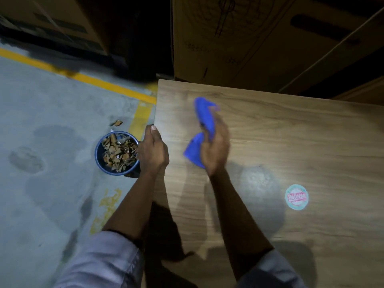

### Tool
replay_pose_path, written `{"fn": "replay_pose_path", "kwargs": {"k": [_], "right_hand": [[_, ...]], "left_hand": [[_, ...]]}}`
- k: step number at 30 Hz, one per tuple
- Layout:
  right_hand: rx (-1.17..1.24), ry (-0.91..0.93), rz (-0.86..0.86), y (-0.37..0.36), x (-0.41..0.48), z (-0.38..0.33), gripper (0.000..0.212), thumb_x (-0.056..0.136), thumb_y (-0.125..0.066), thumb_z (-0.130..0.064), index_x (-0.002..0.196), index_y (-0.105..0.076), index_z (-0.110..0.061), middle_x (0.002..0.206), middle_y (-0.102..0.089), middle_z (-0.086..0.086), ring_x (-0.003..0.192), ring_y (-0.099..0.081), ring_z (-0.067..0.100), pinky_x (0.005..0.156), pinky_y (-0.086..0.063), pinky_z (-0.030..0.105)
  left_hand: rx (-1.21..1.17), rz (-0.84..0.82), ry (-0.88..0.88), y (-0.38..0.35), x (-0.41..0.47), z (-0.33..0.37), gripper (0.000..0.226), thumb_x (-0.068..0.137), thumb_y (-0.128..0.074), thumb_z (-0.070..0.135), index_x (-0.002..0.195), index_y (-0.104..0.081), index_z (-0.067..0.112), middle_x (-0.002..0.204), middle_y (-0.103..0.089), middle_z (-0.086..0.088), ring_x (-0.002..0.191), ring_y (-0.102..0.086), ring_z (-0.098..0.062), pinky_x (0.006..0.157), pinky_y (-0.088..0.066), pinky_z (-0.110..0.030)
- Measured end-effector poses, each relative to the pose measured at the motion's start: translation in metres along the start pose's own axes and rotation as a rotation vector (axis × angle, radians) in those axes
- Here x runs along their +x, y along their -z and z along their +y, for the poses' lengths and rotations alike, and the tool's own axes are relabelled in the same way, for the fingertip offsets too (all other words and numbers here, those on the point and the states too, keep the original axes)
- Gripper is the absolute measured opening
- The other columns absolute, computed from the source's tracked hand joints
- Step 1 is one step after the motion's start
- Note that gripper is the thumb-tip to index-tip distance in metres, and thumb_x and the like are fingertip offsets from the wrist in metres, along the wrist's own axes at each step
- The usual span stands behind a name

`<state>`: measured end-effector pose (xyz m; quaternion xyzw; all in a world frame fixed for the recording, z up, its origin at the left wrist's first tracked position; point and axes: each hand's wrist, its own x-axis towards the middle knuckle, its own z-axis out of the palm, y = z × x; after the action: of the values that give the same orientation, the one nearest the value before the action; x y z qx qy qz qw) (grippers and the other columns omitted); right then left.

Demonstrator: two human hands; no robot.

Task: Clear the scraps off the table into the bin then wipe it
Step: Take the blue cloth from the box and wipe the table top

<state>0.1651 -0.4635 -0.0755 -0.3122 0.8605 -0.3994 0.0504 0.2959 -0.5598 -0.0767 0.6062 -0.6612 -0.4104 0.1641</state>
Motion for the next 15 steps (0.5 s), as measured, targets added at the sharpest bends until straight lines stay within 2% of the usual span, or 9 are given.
{"fn": "replay_pose_path", "kwargs": {"k": [1,2,4,7,10,15], "right_hand": [[-0.114,-0.073,0.114,0.01,0.003,0.015,0.051,0.1,-0.048,-0.021,0.147,-0.051,-0.003,0.153,-0.05,0.016,0.144,-0.043,0.034,0.118,-0.036,0.053],[-0.222,-0.168,0.132,0.016,0.008,0.023,0.056,0.1,-0.045,-0.026,0.151,-0.047,-0.004,0.158,-0.043,0.017,0.15,-0.034,0.038,0.12,-0.031,0.056],[-0.363,-0.296,0.032,0.01,0.026,0.024,0.064,0.099,-0.039,-0.035,0.158,-0.036,-0.009,0.167,-0.027,0.015,0.156,-0.016,0.04,0.125,-0.018,0.056],[-0.366,-0.109,-0.071,-0.025,0.07,0.004,0.065,0.1,-0.034,-0.039,0.159,-0.035,-0.011,0.167,-0.025,0.015,0.156,-0.014,0.04,0.127,-0.01,0.05],[-0.319,0.138,-0.282,-0.067,0.099,-0.03,0.059,0.104,-0.045,-0.029,0.159,-0.033,-0.014,0.168,-0.026,0.009,0.157,-0.014,0.033,0.127,-0.002,0.04],[-0.098,0.438,-0.503,-0.099,0.088,-0.059,0.053,0.098,-0.06,-0.019,0.151,-0.05,-0.016,0.16,-0.042,0.007,0.154,-0.028,0.029,0.126,-0.009,0.034]], "left_hand": [[-0.005,0.006,-0.004,0.0,-0.001,0.0,0.036,0.113,-0.021,0.041,0.095,-0.043,0.019,0.07,-0.049,-0.003,0.068,-0.05,-0.028,0.067,-0.032,-0.041],[-0.005,0.005,-0.01,0.0,-0.001,-0.001,0.035,0.113,-0.021,0.04,0.094,-0.042,0.019,0.068,-0.046,-0.001,0.064,-0.047,-0.025,0.066,-0.029,-0.039],[-0.005,0.01,-0.02,-0.001,0.001,-0.005,0.034,0.113,-0.021,0.039,0.095,-0.042,0.02,0.067,-0.045,0.0,0.063,-0.045,-0.026,0.066,-0.028,-0.039],[-0.027,0.002,-0.015,-0.002,0.004,-0.007,0.033,0.113,-0.021,0.039,0.096,-0.042,0.022,0.068,-0.047,0.002,0.069,-0.05,-0.032,0.068,-0.032,-0.041],[-0.059,0.016,0.015,-0.002,0.003,-0.008,0.035,0.111,-0.019,0.045,0.09,-0.041,0.027,0.069,-0.049,0.001,0.073,-0.053,-0.032,0.071,-0.039,-0.045],[-0.116,0.055,0.088,-0.002,-0.002,-0.006,0.04,0.108,-0.022,0.05,0.082,-0.043,0.028,0.073,-0.054,0.002,0.077,-0.054,-0.026,0.075,-0.045,-0.048]]}}
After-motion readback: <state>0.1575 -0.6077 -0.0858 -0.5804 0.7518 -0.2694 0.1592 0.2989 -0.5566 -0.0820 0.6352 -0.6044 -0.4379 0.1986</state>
